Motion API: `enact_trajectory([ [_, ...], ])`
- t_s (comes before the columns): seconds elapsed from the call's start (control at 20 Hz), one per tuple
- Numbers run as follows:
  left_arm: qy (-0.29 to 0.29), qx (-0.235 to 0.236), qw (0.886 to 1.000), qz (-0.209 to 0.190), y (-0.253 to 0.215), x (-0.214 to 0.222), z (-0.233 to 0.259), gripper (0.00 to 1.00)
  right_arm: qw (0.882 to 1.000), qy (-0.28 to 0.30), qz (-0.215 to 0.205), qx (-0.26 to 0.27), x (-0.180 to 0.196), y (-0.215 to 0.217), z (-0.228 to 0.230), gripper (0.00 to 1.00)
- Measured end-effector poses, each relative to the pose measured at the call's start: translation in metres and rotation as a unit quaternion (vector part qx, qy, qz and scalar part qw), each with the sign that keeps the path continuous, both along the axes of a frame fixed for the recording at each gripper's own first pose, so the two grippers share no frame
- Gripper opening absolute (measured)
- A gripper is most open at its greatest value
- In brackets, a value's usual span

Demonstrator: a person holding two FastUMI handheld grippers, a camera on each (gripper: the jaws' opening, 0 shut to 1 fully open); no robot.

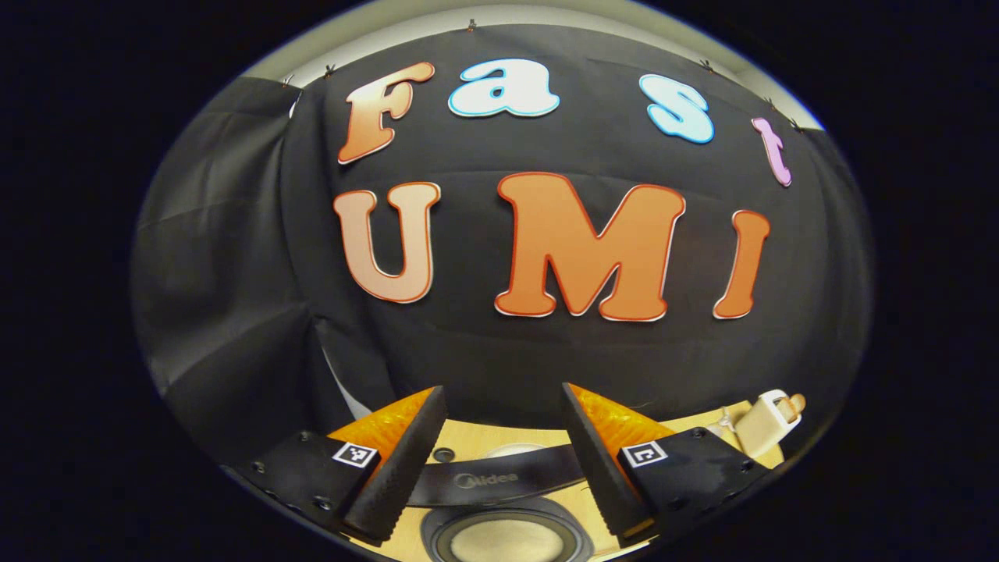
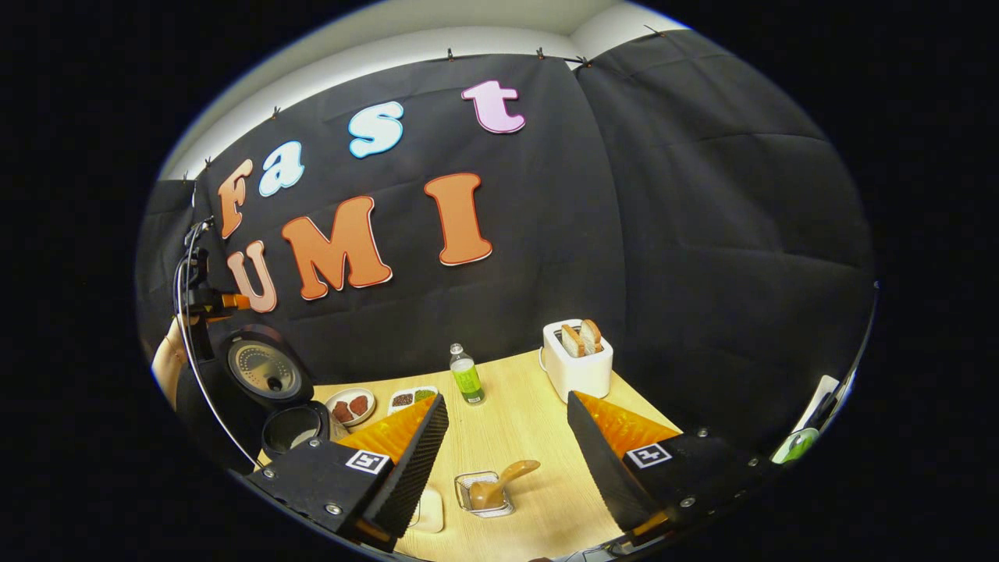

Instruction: Close the left gripper, press the button to open the rice cooker; take a wooden spoon from the chopstick holder with the right hand, scoop a spoonful of rice and pour it into the rice cooker, then put the wooden spoon back into the chopstick holder.

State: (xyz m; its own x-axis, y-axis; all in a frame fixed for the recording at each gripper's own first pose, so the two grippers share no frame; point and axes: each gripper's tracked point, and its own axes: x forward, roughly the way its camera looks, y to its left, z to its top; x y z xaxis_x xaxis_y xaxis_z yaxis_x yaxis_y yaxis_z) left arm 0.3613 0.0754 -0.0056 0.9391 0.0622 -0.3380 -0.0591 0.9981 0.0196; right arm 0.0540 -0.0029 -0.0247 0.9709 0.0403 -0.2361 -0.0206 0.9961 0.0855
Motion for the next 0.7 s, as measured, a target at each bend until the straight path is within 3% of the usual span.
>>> enact_trajectory([
  [0.2,0.035,-0.02,0.999,0.001,0.0,-0.008,-0.032,0.98,1.0,0.004,0.002,0.001,-0.002,0.0,-0.002,0.95],
  [0.7,0.002,-0.008,1.0,-0.007,-0.024,-0.076,-0.038,0.99,0.999,0.013,0.027,0.02,-0.012,-0.008,-0.004,0.94],
])
